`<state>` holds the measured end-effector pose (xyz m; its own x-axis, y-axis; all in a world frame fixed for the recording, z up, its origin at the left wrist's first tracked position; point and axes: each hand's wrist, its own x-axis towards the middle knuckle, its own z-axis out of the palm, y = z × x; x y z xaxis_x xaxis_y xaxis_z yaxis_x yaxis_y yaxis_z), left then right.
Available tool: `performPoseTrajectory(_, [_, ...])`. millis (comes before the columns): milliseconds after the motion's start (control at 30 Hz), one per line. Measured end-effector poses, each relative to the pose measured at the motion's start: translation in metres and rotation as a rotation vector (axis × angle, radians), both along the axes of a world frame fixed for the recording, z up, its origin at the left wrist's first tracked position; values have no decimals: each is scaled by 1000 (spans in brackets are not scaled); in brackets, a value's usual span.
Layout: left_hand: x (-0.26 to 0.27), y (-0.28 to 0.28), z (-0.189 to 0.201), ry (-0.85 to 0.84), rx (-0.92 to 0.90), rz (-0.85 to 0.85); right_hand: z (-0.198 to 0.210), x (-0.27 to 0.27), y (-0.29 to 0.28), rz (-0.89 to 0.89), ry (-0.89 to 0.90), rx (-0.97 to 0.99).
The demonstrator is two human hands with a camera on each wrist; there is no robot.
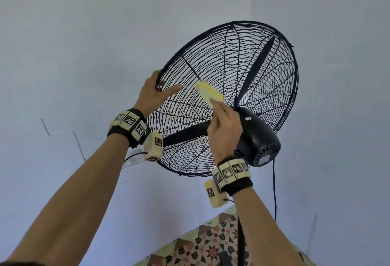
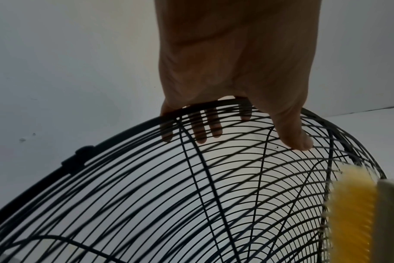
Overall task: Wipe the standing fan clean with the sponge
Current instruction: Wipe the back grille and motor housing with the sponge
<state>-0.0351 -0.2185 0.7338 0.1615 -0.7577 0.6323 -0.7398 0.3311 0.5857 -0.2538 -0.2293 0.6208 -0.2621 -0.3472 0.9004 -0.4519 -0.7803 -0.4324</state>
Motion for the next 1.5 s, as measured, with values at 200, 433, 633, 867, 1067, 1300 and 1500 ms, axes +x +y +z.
performPoseTrajectory(200, [2, 5, -3, 17, -17, 1, -43, 21, 7, 61, 306, -18])
performPoseTrajectory(433, [-6, 6, -1, -11, -31, -3, -12, -9, -12, 10, -87, 58])
performPoseTrajectory(633, [-1, 8, -3, 13, -25, 8, -53, 8, -13, 84, 200, 89])
performPoseTrajectory(867, [-11, 8, -1, 21, -48, -9, -32, -13, -20, 71, -34, 92])
performPoseTrajectory(1067, [-4, 11, -5, 40, -46, 10, -68, 6, -9, 122, 196, 91])
performPoseTrajectory(1300, [-9, 7, -5, 10, -52, 11, -36, -1, -23, 60, -94, 92])
performPoseTrajectory(1500, [-4, 10, -7, 25, -49, 8, -68, 3, -10, 134, 131, 94])
